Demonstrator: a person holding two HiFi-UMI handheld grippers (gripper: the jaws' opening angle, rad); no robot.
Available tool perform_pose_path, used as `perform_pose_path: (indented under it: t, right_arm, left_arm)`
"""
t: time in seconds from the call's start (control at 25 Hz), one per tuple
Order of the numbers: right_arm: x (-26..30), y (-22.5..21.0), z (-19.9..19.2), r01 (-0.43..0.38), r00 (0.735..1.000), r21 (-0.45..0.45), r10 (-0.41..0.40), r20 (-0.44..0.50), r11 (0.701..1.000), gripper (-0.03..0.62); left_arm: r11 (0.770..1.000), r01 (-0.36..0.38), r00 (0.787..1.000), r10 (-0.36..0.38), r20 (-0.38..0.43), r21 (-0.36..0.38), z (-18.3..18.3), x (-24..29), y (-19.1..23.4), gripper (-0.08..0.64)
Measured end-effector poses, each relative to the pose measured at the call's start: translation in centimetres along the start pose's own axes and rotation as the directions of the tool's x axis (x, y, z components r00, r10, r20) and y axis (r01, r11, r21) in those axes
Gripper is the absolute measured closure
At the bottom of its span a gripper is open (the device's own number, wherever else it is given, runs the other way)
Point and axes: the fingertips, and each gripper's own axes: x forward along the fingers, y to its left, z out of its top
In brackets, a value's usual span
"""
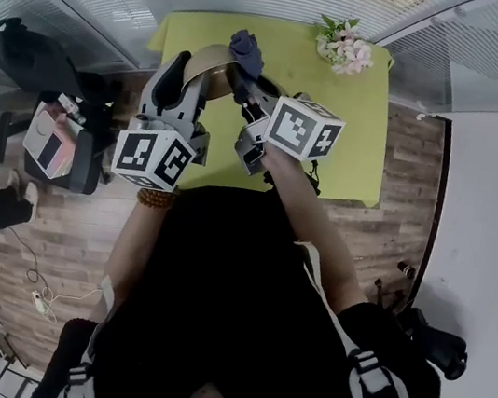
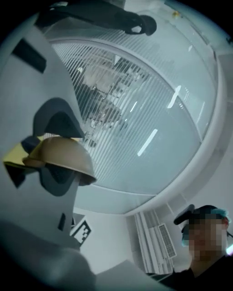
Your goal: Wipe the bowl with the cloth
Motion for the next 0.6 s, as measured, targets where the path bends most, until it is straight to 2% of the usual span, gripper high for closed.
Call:
perform_pose_path:
  t: [0.04, 0.08, 0.12, 0.16, 0.2, 0.24, 0.28, 0.32, 0.36, 0.4, 0.44, 0.48, 0.52, 0.6]
  right_arm:
    - [-0.4, -0.3, 0.8, 0.052, 0.999, -0.193, -0.052, 0.006, 0.98, 0.561]
    - [-0.9, -0.4, 1.8, 0.108, 0.994, -0.395, -0.106, 0.027, 0.912, 0.561]
    - [-1.3, -0.1, 2.8, 0.159, 0.986, -0.576, -0.153, 0.06, 0.802, 0.561]
    - [-1.6, 0.3, 3.7, 0.2, 0.977, -0.723, -0.191, 0.095, 0.661, 0.56]
    - [-1.7, 1.0, 4.3, 0.228, 0.966, -0.835, -0.223, 0.13, 0.501, 0.558]
    - [-1.7, 1.8, 4.5, 0.244, 0.955, -0.911, -0.248, 0.165, 0.333, 0.56]
    - [-1.6, 2.5, 4.5, 0.249, 0.945, -0.951, -0.26, 0.198, 0.18, 0.558]
    - [-1.7, 3.2, 4.5, 0.249, 0.939, -0.966, -0.259, 0.225, 0.062, 0.56]
    - [-1.8, 3.8, 4.5, 0.246, 0.937, -0.969, -0.25, 0.244, -0.023, 0.562]
    - [-2.0, 4.2, 4.3, 0.241, 0.938, -0.967, -0.235, 0.255, -0.085, 0.561]
    - [-2.1, 4.5, 4.1, 0.237, 0.94, -0.963, -0.219, 0.26, -0.126, 0.561]
    - [-2.2, 4.7, 3.8, 0.238, 0.943, -0.961, -0.203, 0.263, -0.14, 0.561]
    - [-2.3, 4.8, 3.7, 0.243, 0.946, -0.962, -0.19, 0.264, -0.125, 0.561]
    - [-2.5, 4.8, 3.7, 0.264, 0.948, -0.964, -0.173, 0.267, -0.041, 0.56]
  left_arm:
    - [0.999, 0.032, 0.997, -0.03, -0.067, 0.024, -1.0, 0.5, -0.3, 0.44]
    - [0.996, 0.049, 0.99, -0.039, -0.137, 0.068, -1.9, 0.8, -0.5, 0.434]
    - [0.988, 0.05, 0.981, -0.021, -0.195, 0.144, -2.5, 1.0, -0.5, 0.427]
    - [0.969, 0.041, 0.974, 0.015, -0.226, 0.244, -2.6, 1.1, -0.5, 0.417]
    - [0.941, 0.03, 0.972, 0.052, -0.231, 0.338, -2.5, 1.1, -0.6, 0.393]
    - [0.917, 0.019, 0.971, 0.078, -0.226, 0.398, -2.2, 1.1, -0.9, 0.412]
    - [0.907, 0.012, 0.969, 0.094, -0.229, 0.42, -2.1, 1.3, -1.1, 0.447]
    - [0.911, 0.01, 0.963, 0.102, -0.248, 0.413, -2.4, 1.6, -1.2, 0.477]
    - [0.922, 0.017, 0.954, 0.1, -0.282, 0.386, -3.1, 2.0, -1.1, 0.497]
    - [0.94, 0.032, 0.943, 0.084, -0.322, 0.34, -3.8, 2.3, -1.0, 0.515]
    - [0.961, 0.051, 0.932, 0.053, -0.359, 0.273, -4.5, 2.5, -0.9, 0.515]
    - [0.979, 0.065, 0.924, 0.014, -0.383, 0.191, -4.8, 2.5, -0.9, 0.515]
    - [0.991, 0.071, 0.92, -0.023, -0.39, 0.109, -5.0, 2.6, -0.9, 0.515]
    - [0.998, 0.062, 0.926, -0.069, -0.372, -0.028, -4.9, 2.5, -0.9, 0.514]
